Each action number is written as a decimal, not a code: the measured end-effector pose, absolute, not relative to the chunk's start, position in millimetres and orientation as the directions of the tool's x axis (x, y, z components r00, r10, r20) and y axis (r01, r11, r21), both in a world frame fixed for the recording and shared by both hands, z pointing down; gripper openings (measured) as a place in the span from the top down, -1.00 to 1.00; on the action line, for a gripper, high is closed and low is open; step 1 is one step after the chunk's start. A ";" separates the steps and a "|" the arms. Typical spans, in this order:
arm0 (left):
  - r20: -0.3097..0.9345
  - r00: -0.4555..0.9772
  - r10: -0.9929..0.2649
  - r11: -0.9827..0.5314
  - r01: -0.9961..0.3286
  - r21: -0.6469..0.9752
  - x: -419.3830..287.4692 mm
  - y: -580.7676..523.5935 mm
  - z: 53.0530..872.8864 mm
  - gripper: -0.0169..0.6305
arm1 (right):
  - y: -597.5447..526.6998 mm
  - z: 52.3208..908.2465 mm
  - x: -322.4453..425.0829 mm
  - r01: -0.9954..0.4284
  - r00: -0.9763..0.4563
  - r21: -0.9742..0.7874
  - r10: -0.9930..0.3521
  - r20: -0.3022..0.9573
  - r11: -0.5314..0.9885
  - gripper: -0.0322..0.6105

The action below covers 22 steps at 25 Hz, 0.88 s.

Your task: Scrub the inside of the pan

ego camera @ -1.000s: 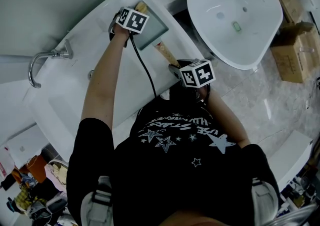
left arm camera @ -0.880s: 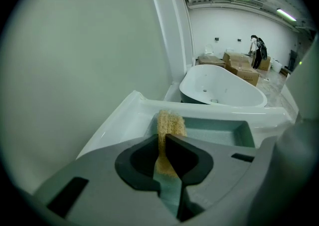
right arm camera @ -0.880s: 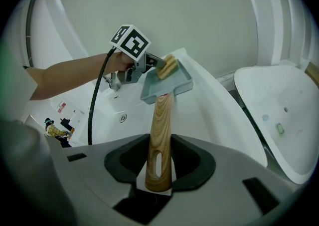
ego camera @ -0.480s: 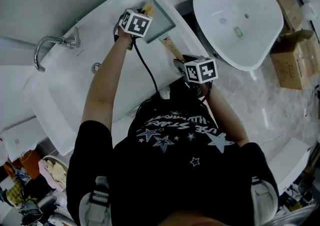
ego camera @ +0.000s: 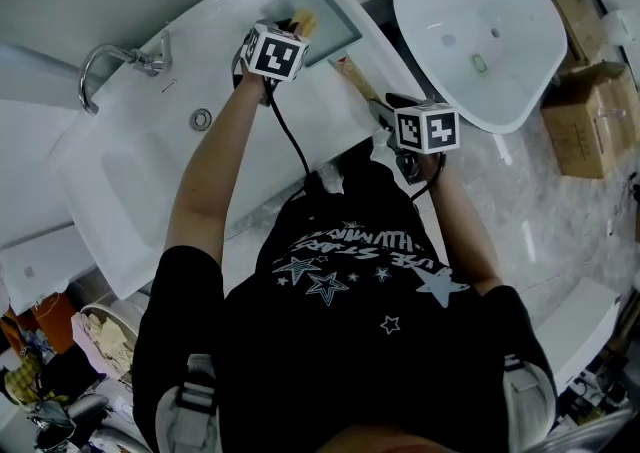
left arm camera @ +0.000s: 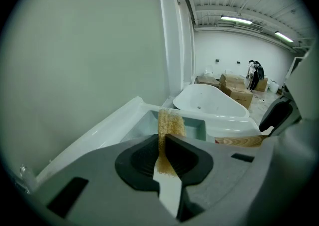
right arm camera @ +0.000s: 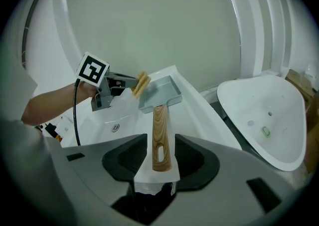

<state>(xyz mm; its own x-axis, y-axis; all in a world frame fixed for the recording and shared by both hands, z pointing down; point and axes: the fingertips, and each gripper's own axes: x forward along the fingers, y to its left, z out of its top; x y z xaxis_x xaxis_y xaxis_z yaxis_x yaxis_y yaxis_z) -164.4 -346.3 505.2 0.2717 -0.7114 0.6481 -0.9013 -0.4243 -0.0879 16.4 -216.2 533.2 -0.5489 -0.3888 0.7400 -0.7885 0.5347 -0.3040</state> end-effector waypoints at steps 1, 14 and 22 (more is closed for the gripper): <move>0.641 0.275 -0.716 -0.424 -0.902 -0.087 -164.2 -341.9 504.9 0.79 | -215.9 529.7 18.0 -0.791 -0.548 -0.301 -0.398 0.736 0.533 0.38; 0.587 0.276 -0.761 -0.340 -0.941 0.002 -165.0 -290.9 483.5 0.79 | -235.7 500.0 29.1 -0.772 -0.606 -0.337 -0.465 0.645 0.539 0.51; 0.587 0.251 -0.769 -0.278 -0.959 0.046 -150.7 -228.9 482.1 0.79 | -208.3 482.5 40.7 -0.751 -0.630 -0.317 -0.487 0.605 0.579 0.84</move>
<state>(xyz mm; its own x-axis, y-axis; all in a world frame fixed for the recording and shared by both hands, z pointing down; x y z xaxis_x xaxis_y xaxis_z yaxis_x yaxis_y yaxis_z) -150.7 -228.9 482.1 0.2513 -0.7694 0.5873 -0.9594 -0.2783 0.0460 40.7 -208.3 482.5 -0.6301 -0.4867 0.6051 -0.7514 0.5789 -0.3167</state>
